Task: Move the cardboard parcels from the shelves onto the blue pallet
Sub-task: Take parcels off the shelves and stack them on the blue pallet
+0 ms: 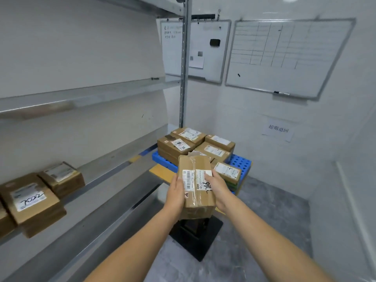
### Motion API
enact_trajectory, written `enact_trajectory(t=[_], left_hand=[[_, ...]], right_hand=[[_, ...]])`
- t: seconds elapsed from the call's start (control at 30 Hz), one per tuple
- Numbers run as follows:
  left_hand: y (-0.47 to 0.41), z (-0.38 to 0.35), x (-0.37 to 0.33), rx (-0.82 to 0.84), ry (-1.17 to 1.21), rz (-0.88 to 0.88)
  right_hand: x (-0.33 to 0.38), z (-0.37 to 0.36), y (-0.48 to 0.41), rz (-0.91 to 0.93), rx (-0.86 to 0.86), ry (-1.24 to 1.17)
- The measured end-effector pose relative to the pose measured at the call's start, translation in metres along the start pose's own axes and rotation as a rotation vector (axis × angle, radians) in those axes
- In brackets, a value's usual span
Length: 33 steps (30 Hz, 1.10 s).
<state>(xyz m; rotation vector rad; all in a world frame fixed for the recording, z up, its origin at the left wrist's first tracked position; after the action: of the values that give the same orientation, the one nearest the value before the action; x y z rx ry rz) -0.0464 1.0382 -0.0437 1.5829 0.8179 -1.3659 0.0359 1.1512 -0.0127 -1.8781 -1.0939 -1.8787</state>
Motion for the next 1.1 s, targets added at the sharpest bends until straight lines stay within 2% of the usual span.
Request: enact_trajectory(t=[0.23, 0.53, 0.83, 1.1], left_hand=[[-0.125, -0.025, -0.017, -0.073, 0.089, 0.053], [-0.213, -0.044, -0.022, -0.141, 0.061, 0.045], [-0.318, -0.062, -0.057, -0.305, 0.124, 0.046], [-0.400, -0.075, -0.043, -0.526, 0.205, 0.117]], right_hand=[[0.046, -0.031, -0.124, -0.023, 0.015, 0.112], [0.060, -0.040, -0.235, -0.019, -0.028, 0.197], [0.112, -0.089, -0.373, 0.016, 0.246, 0.268], [0.110, -0.127, -0.475, -0.003, 0.487, 0.397]])
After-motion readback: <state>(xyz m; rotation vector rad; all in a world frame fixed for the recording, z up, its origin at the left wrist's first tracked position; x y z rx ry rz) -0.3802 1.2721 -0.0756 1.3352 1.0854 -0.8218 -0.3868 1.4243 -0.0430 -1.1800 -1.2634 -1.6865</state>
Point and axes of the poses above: each hand's wrist, its own y-axis away from the middle knuckle, its own z-axis out of the back of the hand, x = y × z, the point moved 9 cm from there along -y, towards the middle knuckle, and after that the axes turned 6 degrees about -x, right-handed, at the moved point
